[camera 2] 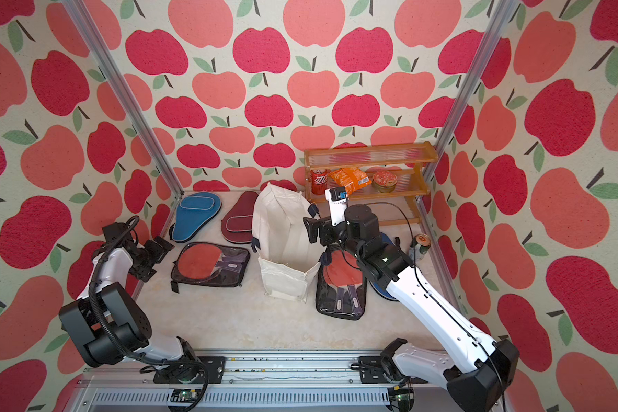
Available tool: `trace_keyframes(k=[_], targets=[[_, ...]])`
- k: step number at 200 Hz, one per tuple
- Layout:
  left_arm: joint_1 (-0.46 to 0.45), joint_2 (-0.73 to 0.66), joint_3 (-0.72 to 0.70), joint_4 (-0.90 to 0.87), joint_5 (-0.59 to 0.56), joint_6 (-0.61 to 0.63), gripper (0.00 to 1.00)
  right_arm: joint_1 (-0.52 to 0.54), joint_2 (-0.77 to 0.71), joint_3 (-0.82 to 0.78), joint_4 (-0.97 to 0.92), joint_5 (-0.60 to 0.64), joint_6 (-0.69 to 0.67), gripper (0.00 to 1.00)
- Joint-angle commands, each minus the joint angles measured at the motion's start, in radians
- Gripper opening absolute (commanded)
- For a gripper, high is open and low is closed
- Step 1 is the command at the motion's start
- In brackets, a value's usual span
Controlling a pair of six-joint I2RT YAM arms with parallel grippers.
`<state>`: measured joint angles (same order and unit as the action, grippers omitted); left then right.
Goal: Remove the ping pong set from the canvas bag
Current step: Reset both arms
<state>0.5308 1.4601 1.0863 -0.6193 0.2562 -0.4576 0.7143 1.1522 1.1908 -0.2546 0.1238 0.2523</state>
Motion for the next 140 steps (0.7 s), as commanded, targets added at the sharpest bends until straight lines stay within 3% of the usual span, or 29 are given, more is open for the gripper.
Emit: trace_keyframes(k=[1, 26, 55, 103, 140], targets=[[-0.065, -0.068, 0.053, -0.023, -0.155, 0.075, 0.99, 0.008, 0.012, 0.069, -0.075, 0.085, -0.024, 0.99], [-0.167, -0.104, 0.088, -0.003, -0.254, 0.143, 0.99, 0.006, 0.021, 0.103, -0.109, 0.138, -0.049, 0.99], [-0.269, -0.159, 0.067, 0.095, -0.270, 0.210, 0.99, -0.007, 0.021, 0.123, -0.124, 0.180, -0.091, 0.99], [-0.382, -0.260, -0.047, 0.344, -0.143, 0.333, 0.99, -0.072, -0.021, 0.066, -0.082, 0.176, -0.174, 0.99], [-0.387, -0.342, -0.144, 0.478, -0.071, 0.344, 1.00, -0.149, -0.131, -0.067, -0.014, 0.172, -0.246, 0.99]])
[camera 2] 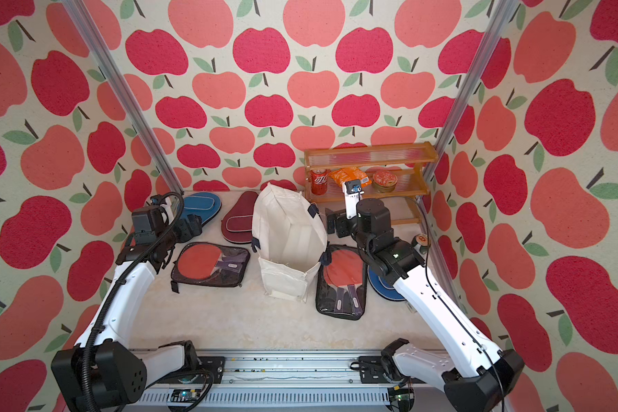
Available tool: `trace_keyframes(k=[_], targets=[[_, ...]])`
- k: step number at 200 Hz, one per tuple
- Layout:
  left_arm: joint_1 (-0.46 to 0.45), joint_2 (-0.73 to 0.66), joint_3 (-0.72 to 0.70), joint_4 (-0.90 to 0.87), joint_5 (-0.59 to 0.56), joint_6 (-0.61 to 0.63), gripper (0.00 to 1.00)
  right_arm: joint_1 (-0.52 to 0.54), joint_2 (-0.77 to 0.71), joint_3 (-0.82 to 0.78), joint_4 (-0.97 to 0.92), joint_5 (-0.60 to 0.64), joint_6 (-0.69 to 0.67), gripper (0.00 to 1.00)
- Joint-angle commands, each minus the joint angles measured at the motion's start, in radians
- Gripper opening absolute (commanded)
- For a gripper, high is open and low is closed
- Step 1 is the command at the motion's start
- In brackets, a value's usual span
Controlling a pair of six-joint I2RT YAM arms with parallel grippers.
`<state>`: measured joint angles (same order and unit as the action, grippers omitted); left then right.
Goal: Remove the ping pong set from the canvas bag
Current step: Reset both arms
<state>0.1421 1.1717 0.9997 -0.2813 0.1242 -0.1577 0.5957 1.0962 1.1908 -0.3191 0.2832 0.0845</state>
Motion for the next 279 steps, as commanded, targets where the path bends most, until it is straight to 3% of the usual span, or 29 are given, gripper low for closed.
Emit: trace_keyframes(k=[1, 20, 57, 127, 169, 204, 279], targets=[[0.002, -0.055, -0.060, 0.142, 0.064, 0.045, 1.00, -0.032, -0.079, -0.071, 0.053, 0.013, -0.080, 0.99], [-0.001, -0.103, -0.120, 0.205, 0.098, 0.051, 0.99, -0.061, -0.131, -0.152, 0.102, 0.032, -0.108, 0.99], [-0.002, -0.135, -0.268, 0.359, 0.061, 0.015, 1.00, -0.117, -0.189, -0.321, 0.224, 0.041, -0.110, 0.99], [-0.021, 0.046, -0.329, 0.434, -0.048, -0.009, 0.99, -0.177, -0.153, -0.600, 0.489, 0.058, -0.048, 0.99], [-0.029, 0.114, -0.354, 0.448, -0.073, 0.000, 1.00, -0.224, -0.123, -0.672, 0.575, 0.056, -0.026, 0.99], [-0.017, 0.119, -0.453, 0.629, -0.072, 0.043, 0.99, -0.264, -0.122, -0.710, 0.609, 0.058, -0.047, 0.99], [0.005, 0.215, -0.517, 0.797, 0.005, 0.107, 0.99, -0.410, -0.123, -0.856, 0.746, 0.075, -0.081, 0.99]])
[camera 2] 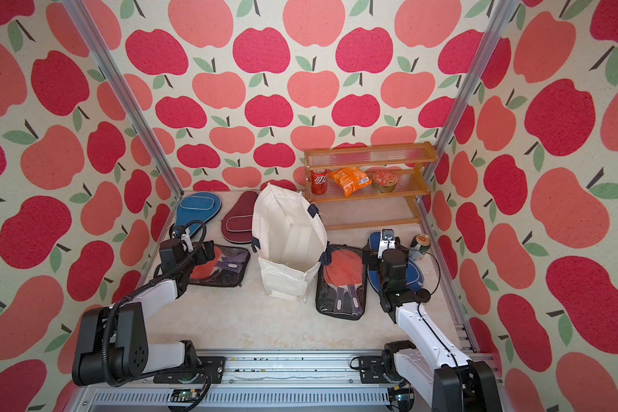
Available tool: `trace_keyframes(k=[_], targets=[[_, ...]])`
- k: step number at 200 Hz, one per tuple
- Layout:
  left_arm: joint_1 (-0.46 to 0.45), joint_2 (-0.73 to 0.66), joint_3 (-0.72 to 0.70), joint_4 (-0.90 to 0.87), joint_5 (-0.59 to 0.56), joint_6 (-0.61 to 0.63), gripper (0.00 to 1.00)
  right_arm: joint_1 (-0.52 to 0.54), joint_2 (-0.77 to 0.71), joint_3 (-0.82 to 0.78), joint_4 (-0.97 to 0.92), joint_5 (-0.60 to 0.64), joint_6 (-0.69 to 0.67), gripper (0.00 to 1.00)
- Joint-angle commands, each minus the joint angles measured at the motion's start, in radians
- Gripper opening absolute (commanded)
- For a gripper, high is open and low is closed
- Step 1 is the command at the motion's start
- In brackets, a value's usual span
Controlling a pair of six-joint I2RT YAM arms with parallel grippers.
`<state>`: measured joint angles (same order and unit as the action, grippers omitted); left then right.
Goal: Remove the ping pong set from the canvas bag
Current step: Reset both arms
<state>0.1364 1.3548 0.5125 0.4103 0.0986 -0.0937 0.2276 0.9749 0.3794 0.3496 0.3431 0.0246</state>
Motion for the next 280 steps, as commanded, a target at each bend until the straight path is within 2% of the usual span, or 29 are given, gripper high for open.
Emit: trace_keyframes(k=[1, 31, 68, 108, 130, 139, 162, 173, 185, 195, 206, 214, 223, 258, 280], targets=[[0.012, 0.033, -0.031, 0.109, 0.032, 0.043, 0.99, -0.044, -0.001, -0.046, 0.079, 0.013, -0.021, 0.99], [0.054, 0.074, -0.037, 0.162, 0.085, 0.025, 0.99, -0.085, 0.048, -0.087, 0.178, -0.025, -0.045, 0.99], [0.116, 0.122, -0.066, 0.270, 0.135, -0.040, 0.99, -0.089, 0.166, -0.111, 0.320, -0.049, -0.108, 0.99], [0.071, 0.153, -0.034, 0.244, 0.160, 0.027, 0.99, -0.091, 0.309, -0.109, 0.473, -0.085, -0.136, 0.99], [0.020, 0.187, -0.017, 0.246, 0.115, 0.077, 1.00, -0.092, 0.377, -0.096, 0.551, -0.093, -0.164, 0.99], [-0.002, 0.188, -0.007, 0.221, 0.081, 0.093, 0.99, -0.093, 0.388, -0.068, 0.513, -0.102, -0.163, 0.99], [-0.002, 0.197, -0.059, 0.312, 0.052, 0.082, 1.00, -0.095, 0.419, -0.029, 0.476, -0.134, -0.156, 0.99], [-0.006, 0.230, -0.106, 0.444, 0.044, 0.083, 1.00, -0.094, 0.432, -0.033, 0.497, -0.156, -0.140, 0.99], [-0.010, 0.208, -0.083, 0.363, 0.039, 0.084, 0.99, -0.098, 0.497, -0.070, 0.628, -0.197, -0.143, 0.99], [-0.009, 0.226, -0.098, 0.425, 0.038, 0.084, 1.00, -0.098, 0.584, -0.104, 0.785, -0.220, -0.154, 0.99], [-0.009, 0.211, -0.085, 0.371, 0.039, 0.083, 0.99, -0.089, 0.661, -0.131, 0.938, -0.189, -0.163, 0.99], [-0.008, 0.223, -0.095, 0.412, 0.037, 0.083, 0.99, -0.089, 0.627, -0.123, 0.867, -0.187, -0.156, 0.99], [-0.011, 0.213, -0.086, 0.374, 0.038, 0.083, 1.00, -0.091, 0.605, -0.097, 0.782, -0.202, -0.156, 0.99], [-0.008, 0.214, -0.088, 0.384, 0.037, 0.083, 0.99, -0.121, 0.614, -0.034, 0.677, -0.215, -0.123, 0.99], [-0.010, 0.217, -0.089, 0.393, 0.036, 0.083, 0.99, -0.124, 0.617, -0.016, 0.654, -0.115, -0.084, 0.99]])
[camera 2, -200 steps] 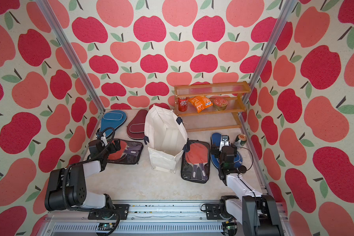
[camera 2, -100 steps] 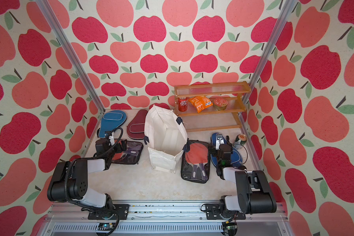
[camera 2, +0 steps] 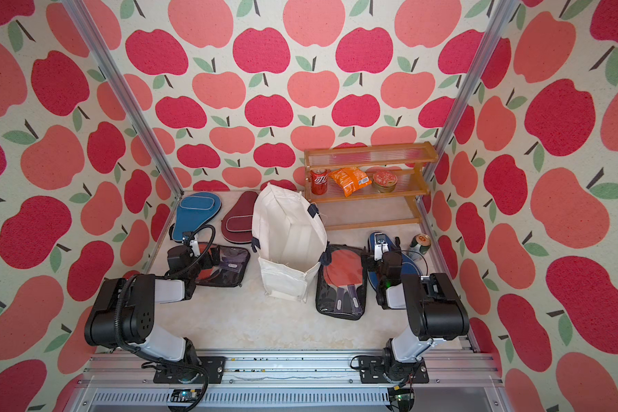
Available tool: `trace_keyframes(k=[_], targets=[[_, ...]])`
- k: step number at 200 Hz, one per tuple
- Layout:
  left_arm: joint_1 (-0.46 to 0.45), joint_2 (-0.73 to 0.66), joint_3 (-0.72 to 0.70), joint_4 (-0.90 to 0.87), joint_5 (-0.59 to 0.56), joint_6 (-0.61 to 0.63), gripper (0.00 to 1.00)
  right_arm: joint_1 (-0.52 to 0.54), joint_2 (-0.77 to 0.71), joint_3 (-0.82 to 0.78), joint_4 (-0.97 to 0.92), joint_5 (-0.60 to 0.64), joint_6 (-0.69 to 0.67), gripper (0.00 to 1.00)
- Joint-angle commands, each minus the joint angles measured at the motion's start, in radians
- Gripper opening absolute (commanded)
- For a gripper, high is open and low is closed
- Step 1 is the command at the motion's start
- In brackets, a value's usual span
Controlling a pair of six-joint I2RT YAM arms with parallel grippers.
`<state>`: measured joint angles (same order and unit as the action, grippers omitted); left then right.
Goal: Remove the ping pong set from the canvas bag
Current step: Reset both arms
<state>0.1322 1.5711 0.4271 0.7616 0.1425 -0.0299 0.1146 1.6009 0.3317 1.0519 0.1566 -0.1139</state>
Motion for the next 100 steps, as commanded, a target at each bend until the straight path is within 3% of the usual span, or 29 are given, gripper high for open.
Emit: trace_keyframes(k=[1, 100], targets=[[-0.005, 0.001, -0.004, 0.040, -0.008, 0.019, 0.99, -0.013, -0.009, 0.032, -0.049, 0.072, 0.057, 0.99], [-0.006, 0.000, -0.004, 0.038, -0.008, 0.022, 0.99, -0.010, -0.011, 0.023, -0.037, 0.070, 0.048, 0.99]])
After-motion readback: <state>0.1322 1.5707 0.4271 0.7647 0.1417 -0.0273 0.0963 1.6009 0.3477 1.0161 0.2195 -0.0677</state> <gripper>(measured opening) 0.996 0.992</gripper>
